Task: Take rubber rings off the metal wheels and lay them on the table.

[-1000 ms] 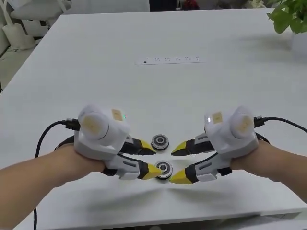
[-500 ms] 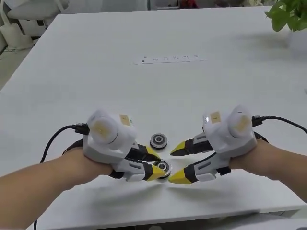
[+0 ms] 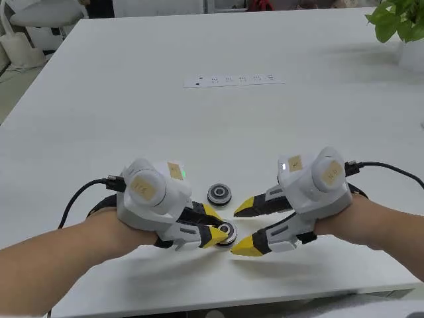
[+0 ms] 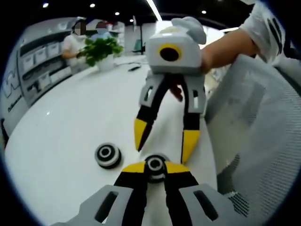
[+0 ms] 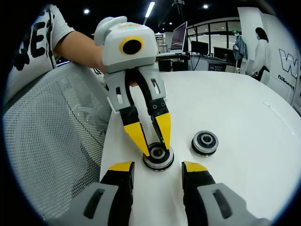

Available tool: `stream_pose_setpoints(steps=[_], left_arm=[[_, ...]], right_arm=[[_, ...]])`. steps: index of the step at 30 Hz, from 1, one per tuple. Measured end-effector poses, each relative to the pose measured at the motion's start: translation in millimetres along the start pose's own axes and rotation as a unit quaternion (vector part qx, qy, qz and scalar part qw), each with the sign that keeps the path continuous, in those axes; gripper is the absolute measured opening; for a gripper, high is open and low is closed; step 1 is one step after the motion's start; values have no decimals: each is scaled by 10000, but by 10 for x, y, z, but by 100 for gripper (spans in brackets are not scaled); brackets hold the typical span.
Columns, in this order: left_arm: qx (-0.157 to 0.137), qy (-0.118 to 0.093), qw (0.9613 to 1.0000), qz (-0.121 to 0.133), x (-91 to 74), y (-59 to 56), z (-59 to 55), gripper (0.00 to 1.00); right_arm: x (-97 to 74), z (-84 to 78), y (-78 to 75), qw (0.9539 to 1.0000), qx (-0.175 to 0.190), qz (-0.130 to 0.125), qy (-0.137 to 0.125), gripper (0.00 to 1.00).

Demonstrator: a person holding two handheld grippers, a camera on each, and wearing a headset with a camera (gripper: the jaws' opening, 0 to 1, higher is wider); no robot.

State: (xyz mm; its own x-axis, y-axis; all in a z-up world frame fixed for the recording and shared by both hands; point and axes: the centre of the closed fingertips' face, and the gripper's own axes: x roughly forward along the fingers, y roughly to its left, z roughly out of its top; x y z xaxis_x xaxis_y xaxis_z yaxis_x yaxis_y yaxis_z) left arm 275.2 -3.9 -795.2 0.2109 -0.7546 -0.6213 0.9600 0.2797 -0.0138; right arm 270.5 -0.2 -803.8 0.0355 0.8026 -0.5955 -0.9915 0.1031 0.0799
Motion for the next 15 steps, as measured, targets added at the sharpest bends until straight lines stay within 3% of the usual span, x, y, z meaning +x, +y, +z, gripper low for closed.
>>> stream_pose_setpoints(steps=[15], left_arm=[[-51, -65, 9999, 82, -2, 6, -1, 14]], right_arm=[[80, 43, 2, 9987, 453, -16, -233, 29]])
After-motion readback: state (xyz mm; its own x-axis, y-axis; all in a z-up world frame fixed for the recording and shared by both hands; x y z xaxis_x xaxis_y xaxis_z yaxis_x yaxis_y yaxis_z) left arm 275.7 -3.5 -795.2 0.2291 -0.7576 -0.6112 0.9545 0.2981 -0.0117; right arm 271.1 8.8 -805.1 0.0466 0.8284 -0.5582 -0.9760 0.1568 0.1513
